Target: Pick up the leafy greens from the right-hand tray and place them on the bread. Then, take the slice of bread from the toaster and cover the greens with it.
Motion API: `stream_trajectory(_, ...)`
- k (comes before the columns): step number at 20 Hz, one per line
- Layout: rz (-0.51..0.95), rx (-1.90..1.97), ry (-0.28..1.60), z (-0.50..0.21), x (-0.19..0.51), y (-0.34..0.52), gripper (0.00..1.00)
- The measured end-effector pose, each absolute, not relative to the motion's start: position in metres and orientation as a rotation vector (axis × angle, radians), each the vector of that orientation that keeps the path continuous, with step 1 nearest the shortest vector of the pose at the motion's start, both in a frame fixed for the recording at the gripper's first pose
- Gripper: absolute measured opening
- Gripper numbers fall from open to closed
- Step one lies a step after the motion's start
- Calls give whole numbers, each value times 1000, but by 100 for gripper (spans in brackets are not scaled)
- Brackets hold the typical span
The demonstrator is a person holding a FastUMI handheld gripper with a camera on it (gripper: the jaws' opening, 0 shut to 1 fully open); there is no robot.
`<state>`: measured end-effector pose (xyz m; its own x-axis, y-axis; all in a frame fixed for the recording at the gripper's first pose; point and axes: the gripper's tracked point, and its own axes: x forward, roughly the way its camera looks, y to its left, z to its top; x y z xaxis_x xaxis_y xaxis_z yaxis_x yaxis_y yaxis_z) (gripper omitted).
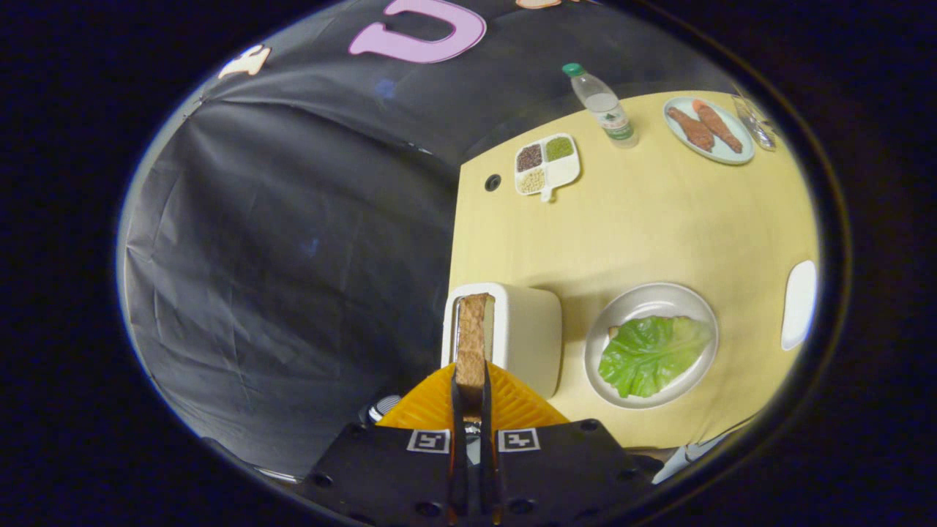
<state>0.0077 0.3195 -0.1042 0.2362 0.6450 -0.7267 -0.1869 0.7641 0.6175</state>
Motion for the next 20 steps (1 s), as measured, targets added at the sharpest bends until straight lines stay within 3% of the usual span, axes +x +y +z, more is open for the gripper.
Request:
stream_trajectory(7,533,424,1238,-162,7,244,10)
stream_trajectory(20,566,425,1323,-241,6,209,10)
